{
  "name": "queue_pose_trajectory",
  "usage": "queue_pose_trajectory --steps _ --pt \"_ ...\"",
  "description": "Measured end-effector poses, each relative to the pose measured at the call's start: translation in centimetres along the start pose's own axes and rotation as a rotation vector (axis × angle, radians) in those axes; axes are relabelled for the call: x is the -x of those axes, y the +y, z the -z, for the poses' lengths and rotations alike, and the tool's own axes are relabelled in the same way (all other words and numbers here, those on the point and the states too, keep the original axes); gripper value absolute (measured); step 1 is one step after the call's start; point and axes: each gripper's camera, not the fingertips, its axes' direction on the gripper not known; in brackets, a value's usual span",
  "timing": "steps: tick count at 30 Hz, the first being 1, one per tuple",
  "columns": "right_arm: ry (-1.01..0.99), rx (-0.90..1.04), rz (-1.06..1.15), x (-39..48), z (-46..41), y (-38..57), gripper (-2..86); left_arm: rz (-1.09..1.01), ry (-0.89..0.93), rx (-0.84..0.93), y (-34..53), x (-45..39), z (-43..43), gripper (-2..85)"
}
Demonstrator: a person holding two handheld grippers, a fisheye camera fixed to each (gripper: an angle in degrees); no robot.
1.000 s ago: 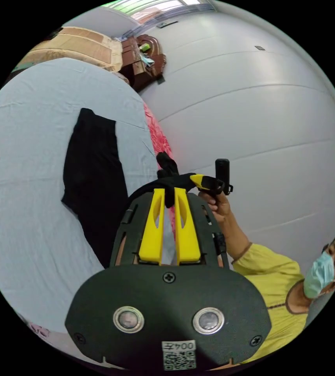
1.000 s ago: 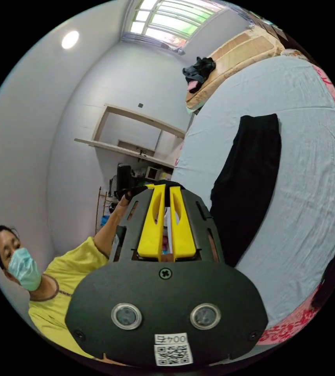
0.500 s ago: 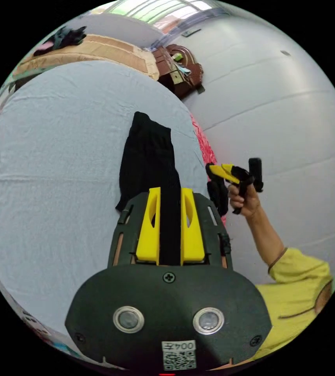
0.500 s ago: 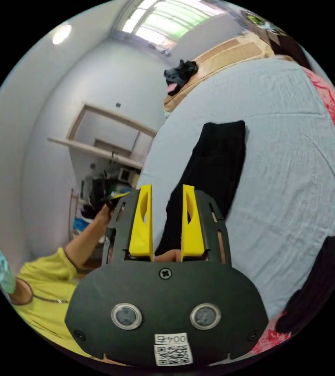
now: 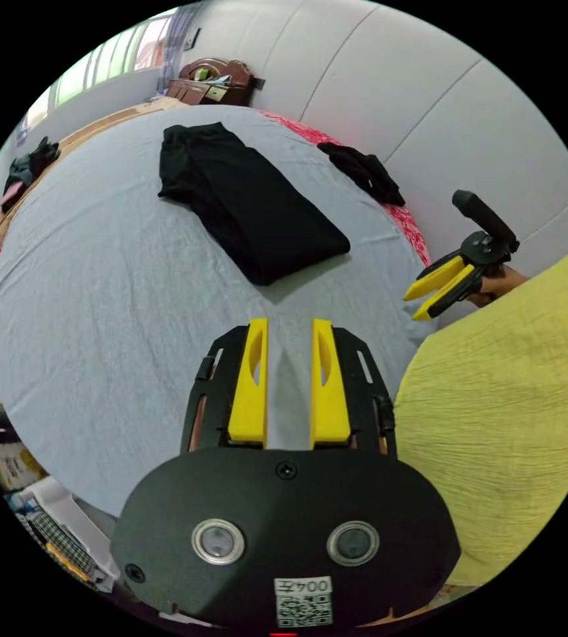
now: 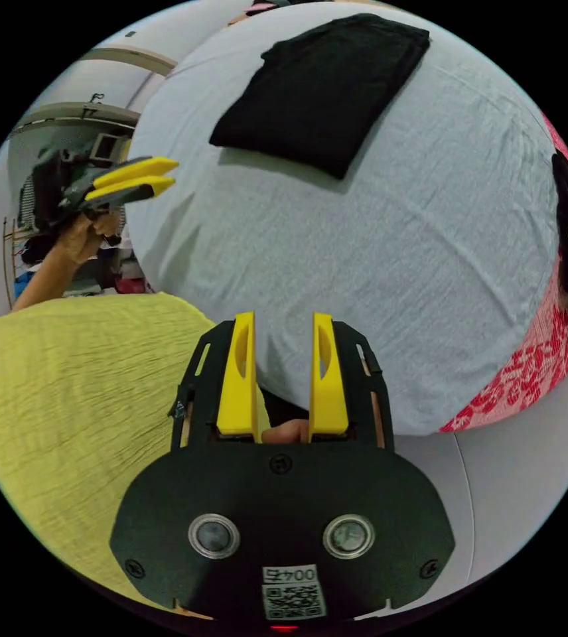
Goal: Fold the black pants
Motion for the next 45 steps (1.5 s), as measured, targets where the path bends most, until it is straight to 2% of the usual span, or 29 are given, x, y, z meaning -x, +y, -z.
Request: queue_pose_trajectory --steps 3,7,12,17,19,23,26,31,40,45 --pt "0.065 0.039 -0.046 0.4 -3.3 -0.9 11.6 -0.096 -0.006 -0.012 -0.8 0.7 -0.4 9.9" --pt "0.278 0.045 -0.093 0.5 -7.1 -2.2 4.0 -0.19 -0.014 -0.019 -1.6 1.8 -0.8 11.0" --pt "0.264 0.126 -0.123 -0.6 -9.7 -4.1 1.0 -0.302 0.008 -0.013 -1.8 2.9 -1.4 12.6" --pt "0.295 -0.121 -0.096 -0.3 -6.2 -9.6 1.9 -0.381 -0.007 -0.004 -1.7 3.8 -1.7 13.2" --pt "0.294 -0.139 -0.097 -0.9 -6.0 -11.9 2.9 -0.395 -0.005 -0.009 -1.8 4.3 -1.8 13.3" --pt "0.234 -0.063 -0.119 -3.7 -8.9 -16.2 3.8 -0.464 -0.008 0.014 -2.0 5.3 -2.5 13.9" --pt "0.271 0.04 -0.125 -5.6 -11.9 -17.8 3.9 -0.496 0.0 0.024 -2.3 6.1 -2.8 14.3" --pt "0.215 0.069 -0.103 -7.6 -13.5 -18.4 3.7 -0.512 0.043 0.017 -3.0 8.1 -2.6 14.6" --pt "0.134 0.141 -0.152 -11.0 -16.3 -19.4 3.7 -0.643 0.102 0.121 -3.5 9.7 -4.2 15.7" --pt "0.14 0.134 -0.144 -11.7 -17.6 -19.2 3.6 -0.642 0.197 0.105 -4.0 10.9 -4.0 15.4"
